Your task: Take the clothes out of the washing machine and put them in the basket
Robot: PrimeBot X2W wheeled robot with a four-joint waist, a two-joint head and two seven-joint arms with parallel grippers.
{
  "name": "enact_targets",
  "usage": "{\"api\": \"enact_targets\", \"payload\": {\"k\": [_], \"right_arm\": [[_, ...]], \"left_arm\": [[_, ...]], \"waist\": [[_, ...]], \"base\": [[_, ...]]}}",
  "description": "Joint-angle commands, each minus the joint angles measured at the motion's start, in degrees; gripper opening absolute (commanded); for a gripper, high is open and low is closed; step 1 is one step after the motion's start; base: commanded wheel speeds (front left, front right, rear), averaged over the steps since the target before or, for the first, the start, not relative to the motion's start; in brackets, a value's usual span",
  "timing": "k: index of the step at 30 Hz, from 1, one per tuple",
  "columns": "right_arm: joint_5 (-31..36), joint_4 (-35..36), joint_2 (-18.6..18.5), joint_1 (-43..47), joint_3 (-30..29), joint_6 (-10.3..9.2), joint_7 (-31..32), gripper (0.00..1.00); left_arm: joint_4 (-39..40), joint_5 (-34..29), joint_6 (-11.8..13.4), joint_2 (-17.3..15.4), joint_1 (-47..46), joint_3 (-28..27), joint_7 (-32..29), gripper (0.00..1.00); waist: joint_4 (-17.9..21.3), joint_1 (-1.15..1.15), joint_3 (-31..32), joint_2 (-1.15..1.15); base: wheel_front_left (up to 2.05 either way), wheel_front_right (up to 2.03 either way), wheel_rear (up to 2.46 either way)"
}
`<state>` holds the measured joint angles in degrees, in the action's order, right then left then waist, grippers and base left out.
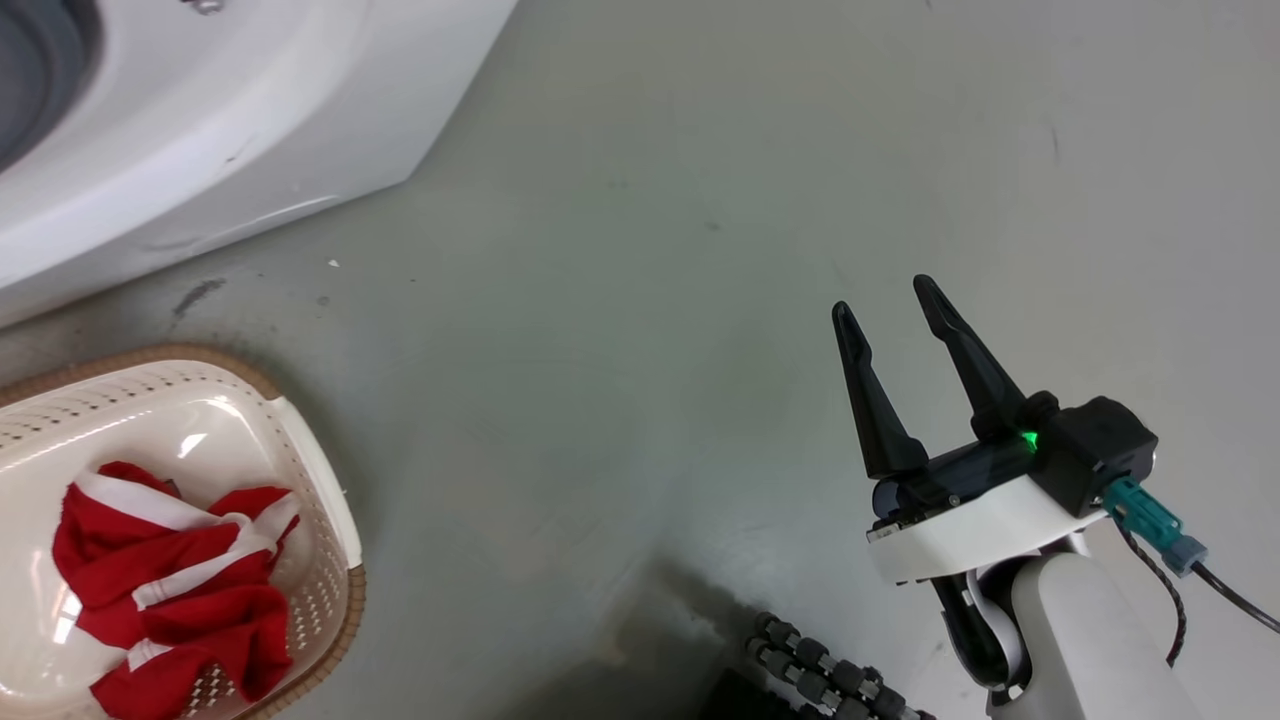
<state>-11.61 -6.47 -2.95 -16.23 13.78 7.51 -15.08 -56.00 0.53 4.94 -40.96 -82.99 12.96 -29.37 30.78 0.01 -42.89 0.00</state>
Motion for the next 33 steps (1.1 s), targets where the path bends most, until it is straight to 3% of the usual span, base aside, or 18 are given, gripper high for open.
{"api": "enact_targets", "payload": {"k": [1, 9, 11, 12, 18, 24, 33], "right_arm": [[-0.3, 0.2, 0.1, 0.3, 0.1, -0.04, -0.1, 1.0], [-0.4, 1.3, 0.1, 2.2, -0.7, -0.05, -0.1, 1.0], [-0.4, 1.5, 0.1, 2.2, -0.8, -0.04, -0.1, 1.0], [-0.4, 1.6, 0.1, 2.1, -0.8, -0.05, -0.1, 1.0], [-0.6, 1.2, 0.1, 1.1, -0.2, -0.05, -0.1, 1.0], [-0.9, 0.8, 0.1, -0.3, 0.5, -0.05, -0.1, 1.0], [0.7, 1.0, 0.1, 0.0, -2.1, -0.04, -0.1, 1.0]], "left_arm": [[0.4, -0.1, -0.1, -0.4, 0.4, 0.1, -0.3, 1.0], [8.0, 0.7, 0.7, -2.9, 4.3, -0.1, -8.4, 1.0], [10.4, 1.2, 1.2, -3.1, 5.4, -0.4, -9.8, 0.4], [11.6, 1.3, 1.3, -3.4, 5.9, -0.5, -10.2, 0.0], [18.3, 2.4, 2.9, -5.8, 8.7, -1.9, -9.3, 0.0], [22.8, 3.5, 4.9, -7.6, 11.9, -3.9, -2.7, 0.0], [22.8, 7.3, 7.9, -3.8, 17.1, -6.4, 12.4, 0.0]], "waist": [[0.7, -0.01, -0.8, 0.0], [0.6, -0.01, -2.5, 0.0], [0.6, -0.01, -2.9, 0.0], [0.6, -0.01, -3.0, 0.0], [0.9, -0.01, -3.0, 0.0], [1.4, -0.01, -2.2, 0.0], [-0.6, -0.01, 1.4, 0.0]], "base": [[0.0, 0.0, 0.0], [0.0, 0.0, 0.0], [0.0, 0.0, 0.0], [0.0, 0.0, 0.0], [0.0, 0.0, 0.0], [0.0, 0.0, 0.0], [0.0, 0.0, 0.0]]}}
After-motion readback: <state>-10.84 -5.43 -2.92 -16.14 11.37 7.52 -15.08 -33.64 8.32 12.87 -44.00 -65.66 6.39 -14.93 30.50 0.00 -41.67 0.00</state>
